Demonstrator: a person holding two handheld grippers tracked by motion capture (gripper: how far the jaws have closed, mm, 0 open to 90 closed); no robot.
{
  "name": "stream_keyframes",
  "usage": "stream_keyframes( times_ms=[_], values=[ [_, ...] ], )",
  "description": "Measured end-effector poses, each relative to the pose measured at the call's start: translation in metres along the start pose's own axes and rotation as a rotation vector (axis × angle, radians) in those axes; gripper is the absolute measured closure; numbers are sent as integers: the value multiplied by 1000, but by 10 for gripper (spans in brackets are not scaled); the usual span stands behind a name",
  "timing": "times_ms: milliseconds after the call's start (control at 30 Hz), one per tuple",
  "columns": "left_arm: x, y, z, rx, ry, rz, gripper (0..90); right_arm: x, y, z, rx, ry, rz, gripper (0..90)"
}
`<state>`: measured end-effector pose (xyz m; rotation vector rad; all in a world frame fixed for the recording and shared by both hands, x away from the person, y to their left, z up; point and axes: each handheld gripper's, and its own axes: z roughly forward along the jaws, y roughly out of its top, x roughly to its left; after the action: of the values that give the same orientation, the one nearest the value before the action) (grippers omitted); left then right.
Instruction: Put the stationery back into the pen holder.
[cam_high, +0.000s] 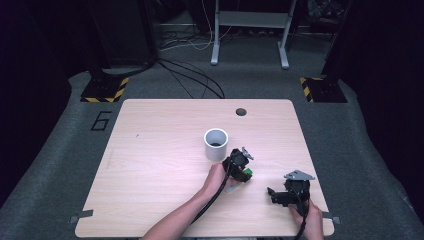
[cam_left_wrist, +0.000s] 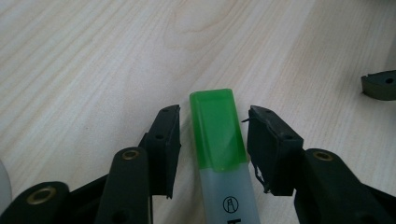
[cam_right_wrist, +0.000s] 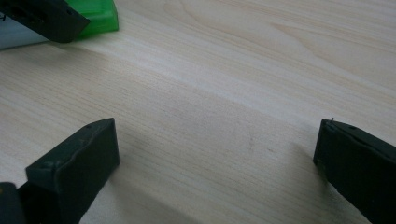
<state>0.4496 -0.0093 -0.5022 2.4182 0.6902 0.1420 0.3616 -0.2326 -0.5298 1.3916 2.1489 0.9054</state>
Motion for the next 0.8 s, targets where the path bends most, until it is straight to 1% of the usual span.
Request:
stream_keyframes(
  times_ms=[33,67,100,133,167,200,233,300,433,467,500,567,600,633,667,700,733,767,800],
  values=[
    [-1,0,0,-1,5,3,558,0,0,0,-1,1,-2,0],
    [-2,0,0,8,1,8,568,0,0,0,1,0,-1,0],
    [-3,1,0,16,12,15,577,0,0,0,0,0,0,0],
    [-5,1,0,22,31,26,590,0,0,0,0,0,0,0],
    [-5,1,0,22,31,26,615,0,0,0,1,0,0,0],
    [-7,1,0,25,46,36,629,0,0,0,1,0,0,0],
    [-8,1,0,23,51,38,634,0,0,0,-2,2,-6,0],
    [-8,0,0,22,52,39,661,0,0,0,-1,1,-3,0],
    [-8,0,0,16,50,40,669,0,0,0,-1,1,-4,0],
    [-8,0,0,20,46,47,670,0,0,0,-1,1,-4,0],
    [-8,0,0,12,45,45,670,0,0,0,-1,1,-3,0],
    [-7,0,-1,13,43,43,671,0,0,0,-1,1,-4,0],
    [-6,-2,-1,-4,30,30,671,0,0,0,0,1,-4,0],
    [-5,-3,-3,-11,27,32,672,0,0,0,-1,0,-3,0],
    [-5,-4,-4,-24,21,23,672,0,0,0,-1,1,-3,0],
    [-4,-4,-5,-33,16,22,672,0,0,0,-1,1,-4,0],
    [-4,-4,-7,-43,19,25,672,0,0,0,-1,1,-4,0],
    [-4,-4,-7,-43,19,25,672,0,0,0,-1,1,-4,0],
    [-4,-6,-12,-65,11,23,672,0,0,0,-1,1,-4,0]
  ],
)
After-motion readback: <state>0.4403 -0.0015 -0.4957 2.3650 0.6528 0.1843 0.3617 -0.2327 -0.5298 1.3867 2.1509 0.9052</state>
